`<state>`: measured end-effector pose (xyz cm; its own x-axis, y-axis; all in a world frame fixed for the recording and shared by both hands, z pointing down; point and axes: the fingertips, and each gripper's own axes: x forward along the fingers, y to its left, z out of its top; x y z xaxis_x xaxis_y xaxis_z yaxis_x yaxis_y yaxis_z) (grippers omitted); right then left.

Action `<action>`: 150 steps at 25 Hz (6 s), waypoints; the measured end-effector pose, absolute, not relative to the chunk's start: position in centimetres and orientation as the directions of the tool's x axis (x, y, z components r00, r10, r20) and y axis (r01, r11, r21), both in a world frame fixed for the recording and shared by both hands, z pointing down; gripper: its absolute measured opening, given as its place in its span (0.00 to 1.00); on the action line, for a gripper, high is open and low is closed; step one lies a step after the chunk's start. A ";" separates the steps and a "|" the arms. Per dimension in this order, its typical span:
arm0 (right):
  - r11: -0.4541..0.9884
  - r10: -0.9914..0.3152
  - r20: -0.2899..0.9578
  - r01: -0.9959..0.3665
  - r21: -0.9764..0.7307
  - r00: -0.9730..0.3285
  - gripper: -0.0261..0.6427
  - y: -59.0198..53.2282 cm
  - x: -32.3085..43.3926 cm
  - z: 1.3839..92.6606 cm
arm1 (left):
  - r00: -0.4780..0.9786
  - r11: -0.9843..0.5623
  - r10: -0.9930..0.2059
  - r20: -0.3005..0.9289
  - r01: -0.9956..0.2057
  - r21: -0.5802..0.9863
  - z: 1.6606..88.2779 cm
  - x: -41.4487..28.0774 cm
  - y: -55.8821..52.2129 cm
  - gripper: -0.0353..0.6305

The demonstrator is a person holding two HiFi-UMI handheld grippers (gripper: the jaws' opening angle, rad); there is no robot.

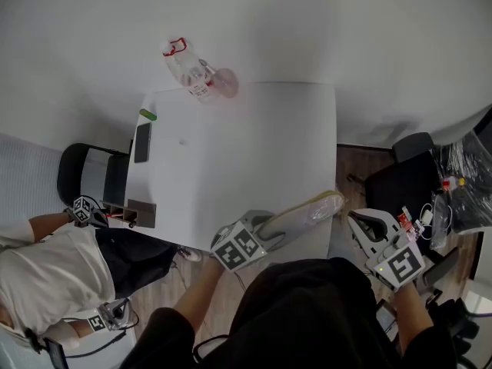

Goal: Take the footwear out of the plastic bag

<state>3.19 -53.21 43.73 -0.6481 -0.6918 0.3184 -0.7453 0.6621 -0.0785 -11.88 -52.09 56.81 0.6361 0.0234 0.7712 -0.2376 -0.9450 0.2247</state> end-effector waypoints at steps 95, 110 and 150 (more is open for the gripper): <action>0.970 -0.140 0.642 -0.234 -0.063 -0.754 0.14 -51.9 11.7 37.8 | 0.932 -0.995 0.102 0.347 0.100 0.022 43.1 -10.8 -54.6 0.23; 0.957 -0.189 0.614 -0.283 -0.058 -0.766 0.14 -53.1 13.8 36.0 | 0.945 -0.989 -0.076 0.317 -0.111 0.094 43.9 -13.8 -58.1 0.11; 0.920 -0.291 0.590 -0.390 -0.045 -0.753 0.14 -52.2 18.2 33.7 | 0.936 -0.961 -0.169 0.308 -0.226 0.161 45.0 -16.0 -59.5 0.09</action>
<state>18.21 -52.21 33.73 -0.7534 -0.2908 0.5897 -0.3903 0.9196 -0.0452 -15.95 -59.54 44.95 0.9363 -0.1686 0.3080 -0.2258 -0.9608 0.1607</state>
